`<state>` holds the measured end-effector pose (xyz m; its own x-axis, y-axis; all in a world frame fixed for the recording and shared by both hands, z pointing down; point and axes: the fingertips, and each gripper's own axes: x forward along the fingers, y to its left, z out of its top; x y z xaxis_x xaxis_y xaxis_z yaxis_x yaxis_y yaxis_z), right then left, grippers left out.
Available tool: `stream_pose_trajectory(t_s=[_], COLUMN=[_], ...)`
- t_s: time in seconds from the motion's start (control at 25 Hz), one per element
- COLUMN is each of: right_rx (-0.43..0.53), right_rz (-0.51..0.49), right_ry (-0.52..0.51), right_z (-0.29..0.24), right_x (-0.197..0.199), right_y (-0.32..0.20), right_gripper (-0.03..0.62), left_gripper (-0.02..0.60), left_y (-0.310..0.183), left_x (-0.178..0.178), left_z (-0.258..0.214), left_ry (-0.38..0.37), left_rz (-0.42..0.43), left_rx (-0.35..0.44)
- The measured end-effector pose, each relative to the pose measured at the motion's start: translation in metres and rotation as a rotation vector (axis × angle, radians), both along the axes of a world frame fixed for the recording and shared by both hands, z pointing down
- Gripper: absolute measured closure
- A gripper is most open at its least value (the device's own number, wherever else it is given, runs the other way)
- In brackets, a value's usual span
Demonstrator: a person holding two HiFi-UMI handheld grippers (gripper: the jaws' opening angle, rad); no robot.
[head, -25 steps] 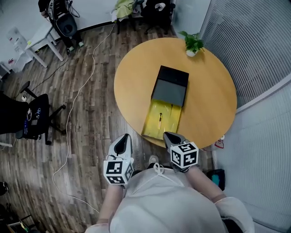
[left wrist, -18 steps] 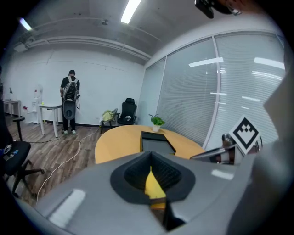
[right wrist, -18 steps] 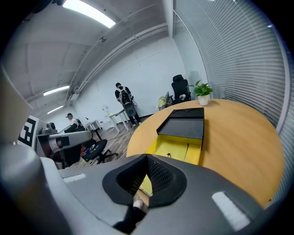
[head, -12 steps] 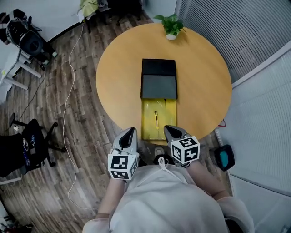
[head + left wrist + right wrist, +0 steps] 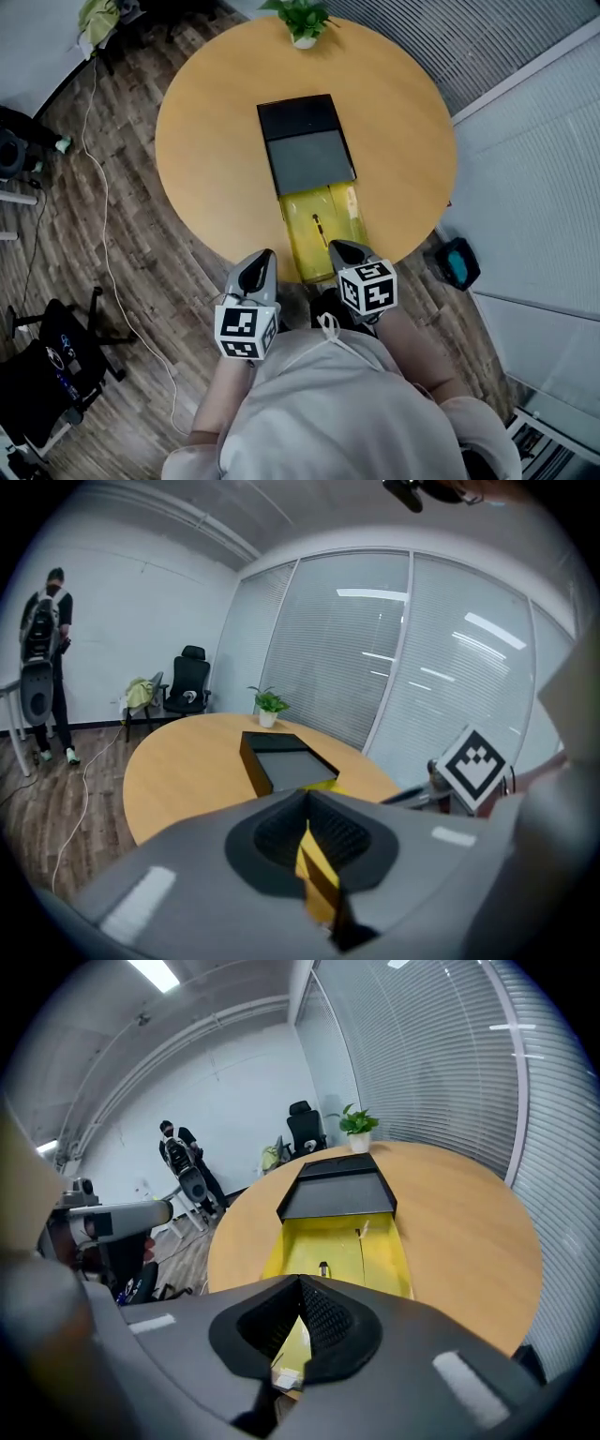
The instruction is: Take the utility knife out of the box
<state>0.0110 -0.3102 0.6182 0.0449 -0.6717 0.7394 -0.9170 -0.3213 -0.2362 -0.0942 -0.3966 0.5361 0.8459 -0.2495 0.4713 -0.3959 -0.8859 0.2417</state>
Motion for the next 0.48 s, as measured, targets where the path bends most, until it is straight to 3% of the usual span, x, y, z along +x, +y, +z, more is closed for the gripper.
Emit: stream_pose_trajectory(t_s=[0.12,0.24,0.48], right_rx=[-0.039,-0.116,-0.265], right_rz=[0.01,-0.002,0.0], right_ry=[0.005,-0.001,0.008], right_z=[0.019,0.043,0.105], right_x=[-0.001,0.003,0.024], right_y=[-0.009,-0.02,-0.036], right_gripper=[0.591,0.497,0.468], left_gripper=[0.577,0.577,0.577], left_y=[-0.004,-0.011,-0.031], left_x=[-0.001,0.003,0.012], left_z=[0.014,0.028,0.067], left_ry=[-0.005,-0.023,-0.053], left_rz=[0.039,0.058,0.05], left_rx=[-0.005,-0.025,-0.062])
